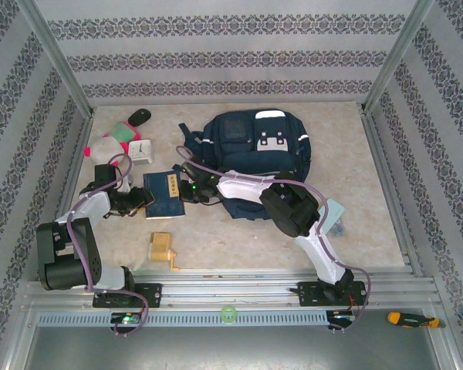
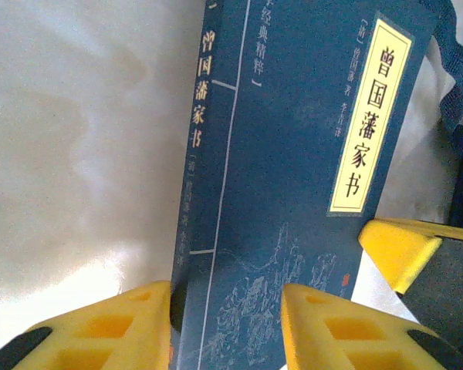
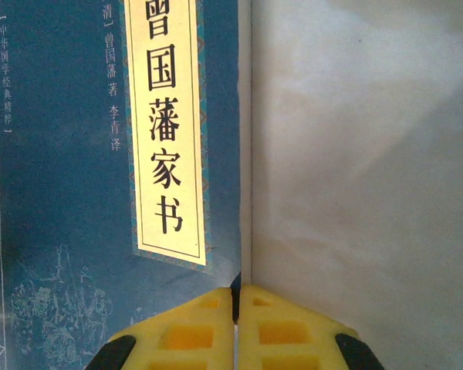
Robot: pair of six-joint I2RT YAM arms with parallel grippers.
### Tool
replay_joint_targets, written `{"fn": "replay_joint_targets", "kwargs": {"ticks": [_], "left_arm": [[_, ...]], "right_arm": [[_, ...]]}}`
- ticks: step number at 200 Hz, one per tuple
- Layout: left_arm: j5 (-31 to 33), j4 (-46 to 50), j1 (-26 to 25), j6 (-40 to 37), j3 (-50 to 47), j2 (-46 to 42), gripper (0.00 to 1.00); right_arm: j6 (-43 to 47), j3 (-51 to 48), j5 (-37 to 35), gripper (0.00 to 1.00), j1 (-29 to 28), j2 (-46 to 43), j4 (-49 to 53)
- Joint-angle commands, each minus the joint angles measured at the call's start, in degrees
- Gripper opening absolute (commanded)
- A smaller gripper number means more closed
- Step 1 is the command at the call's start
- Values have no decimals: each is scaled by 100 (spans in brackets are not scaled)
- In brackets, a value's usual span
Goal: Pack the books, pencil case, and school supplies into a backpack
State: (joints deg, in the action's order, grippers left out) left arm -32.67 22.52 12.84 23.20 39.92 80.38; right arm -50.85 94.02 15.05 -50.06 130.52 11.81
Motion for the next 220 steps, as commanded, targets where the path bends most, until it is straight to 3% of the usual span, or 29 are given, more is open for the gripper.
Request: {"fn": "replay_joint_targets", "kwargs": {"ticks": [1, 50, 175, 205, 220], "left_arm": [[-1072, -628, -164, 321, -62, -89, 39], [-1376, -1125, -238, 784, -212, -300, 39], [-1500, -1483, -344, 1070, -381, -407, 36], [-793, -745, -361, 552, -166, -460, 20], [-450, -486, -372, 327, -87, -569, 12]], "right_arm": [[-37, -15, 326, 6, -174, 100, -144], [-67, -106, 323, 5, -153, 40, -204], [-174, -313, 364, 5, -84, -75, -417], [-169, -450, 303, 7, -58, -202, -479], [-180, -633, 219, 14, -22, -395, -587]]}}
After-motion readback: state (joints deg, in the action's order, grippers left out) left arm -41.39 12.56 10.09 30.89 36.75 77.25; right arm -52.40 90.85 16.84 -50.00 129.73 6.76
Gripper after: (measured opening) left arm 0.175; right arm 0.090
